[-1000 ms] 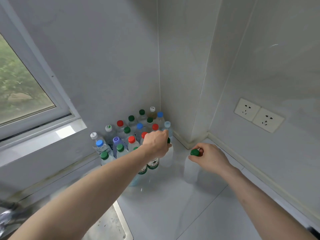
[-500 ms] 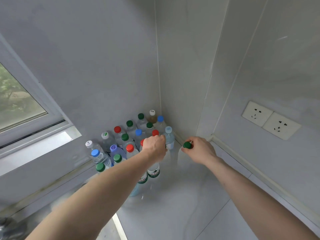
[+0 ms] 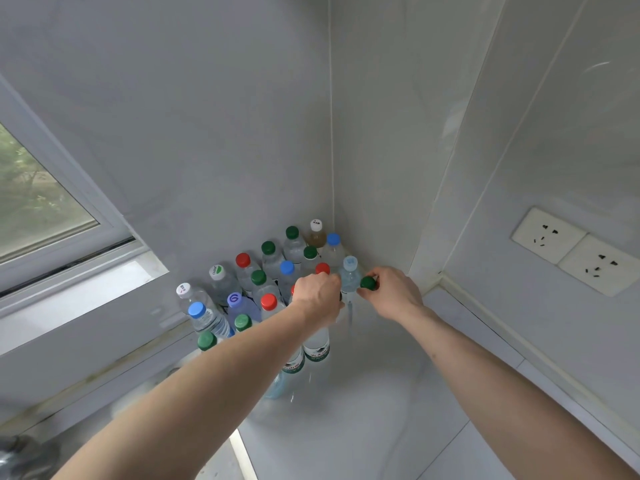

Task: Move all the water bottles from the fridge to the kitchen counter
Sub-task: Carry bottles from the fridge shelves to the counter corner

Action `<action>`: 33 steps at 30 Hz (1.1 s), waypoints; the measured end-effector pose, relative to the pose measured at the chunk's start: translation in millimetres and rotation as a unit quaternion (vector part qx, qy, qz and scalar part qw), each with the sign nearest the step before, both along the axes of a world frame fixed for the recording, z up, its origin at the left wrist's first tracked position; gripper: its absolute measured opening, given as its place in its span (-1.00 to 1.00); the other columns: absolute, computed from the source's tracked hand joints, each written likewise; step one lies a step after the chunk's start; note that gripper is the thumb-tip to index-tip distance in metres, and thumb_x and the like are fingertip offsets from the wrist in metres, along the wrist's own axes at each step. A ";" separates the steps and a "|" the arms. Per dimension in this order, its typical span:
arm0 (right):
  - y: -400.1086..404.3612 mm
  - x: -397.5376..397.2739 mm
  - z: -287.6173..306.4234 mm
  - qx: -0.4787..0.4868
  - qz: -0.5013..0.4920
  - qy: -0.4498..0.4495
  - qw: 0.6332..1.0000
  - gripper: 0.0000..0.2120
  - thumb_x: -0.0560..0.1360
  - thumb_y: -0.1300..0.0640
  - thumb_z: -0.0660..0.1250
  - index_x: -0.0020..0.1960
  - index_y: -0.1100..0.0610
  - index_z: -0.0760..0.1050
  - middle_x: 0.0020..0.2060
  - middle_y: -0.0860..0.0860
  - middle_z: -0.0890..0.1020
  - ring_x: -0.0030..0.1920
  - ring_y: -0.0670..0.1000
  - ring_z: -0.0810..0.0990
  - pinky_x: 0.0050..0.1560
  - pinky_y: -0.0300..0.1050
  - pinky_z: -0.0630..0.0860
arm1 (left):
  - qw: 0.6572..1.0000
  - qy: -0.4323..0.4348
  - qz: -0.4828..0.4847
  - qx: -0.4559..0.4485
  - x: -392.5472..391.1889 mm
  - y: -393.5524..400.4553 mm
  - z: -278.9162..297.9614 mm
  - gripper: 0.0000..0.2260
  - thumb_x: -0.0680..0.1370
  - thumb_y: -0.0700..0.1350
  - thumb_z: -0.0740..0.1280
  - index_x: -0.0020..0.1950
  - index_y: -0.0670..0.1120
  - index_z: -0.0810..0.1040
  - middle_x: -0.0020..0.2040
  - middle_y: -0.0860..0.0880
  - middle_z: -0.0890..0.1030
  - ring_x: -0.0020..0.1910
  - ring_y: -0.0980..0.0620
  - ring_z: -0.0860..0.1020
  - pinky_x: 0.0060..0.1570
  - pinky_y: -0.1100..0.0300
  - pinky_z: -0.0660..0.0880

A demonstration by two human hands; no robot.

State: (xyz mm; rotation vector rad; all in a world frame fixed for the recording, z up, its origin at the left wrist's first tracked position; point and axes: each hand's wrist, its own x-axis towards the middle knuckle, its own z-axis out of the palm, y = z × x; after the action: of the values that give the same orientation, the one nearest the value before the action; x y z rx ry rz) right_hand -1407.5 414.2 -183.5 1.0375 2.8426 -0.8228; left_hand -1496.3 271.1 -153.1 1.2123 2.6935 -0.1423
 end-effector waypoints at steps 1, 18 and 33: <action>-0.7 -1.6 -0.1 0.000 0.000 0.002 1.000 -0.77 0.51 -0.15 0.43 0.12 -0.11 0.59 0.03 -0.05 0.68 0.03 0.12 0.65 -0.07 -0.07 0.55 | 1.000 0.000 -0.001 0.000 -0.5 -0.2 0.2 -0.75 0.63 0.05 0.35 0.18 -0.09 0.50 0.03 -0.09 0.58 -0.01 -0.17 0.60 -0.17 0.03 0.42; -18.9 35.3 32.4 -0.061 0.013 0.002 0.998 -0.56 0.56 0.00 0.40 0.43 -0.09 0.45 0.24 -0.03 0.62 0.25 0.11 0.59 0.20 -0.02 0.54 | 0.995 0.010 -0.012 0.096 15.5 -35.0 36.5 -0.86 0.63 -0.13 0.24 0.18 -0.08 0.49 0.09 -0.03 0.58 0.00 -0.19 0.60 -0.21 0.03 0.38; -147.5 180.7 30.9 -0.217 -0.059 0.147 0.963 -0.56 0.58 0.08 0.40 0.42 -0.17 0.48 0.33 -0.18 0.57 0.32 -0.17 0.53 0.36 -0.06 0.51 | 0.964 -0.129 -0.007 0.232 114.5 -192.4 26.2 -0.72 0.62 0.02 0.34 0.33 0.11 0.51 0.34 0.17 0.48 0.26 0.07 0.51 0.21 0.21 0.44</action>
State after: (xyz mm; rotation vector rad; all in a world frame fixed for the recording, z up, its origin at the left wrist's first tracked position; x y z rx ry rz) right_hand -1226.8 266.7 -152.6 1.0992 2.6292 -1.6447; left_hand -1381.8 78.7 -126.9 1.2563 2.5569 0.6355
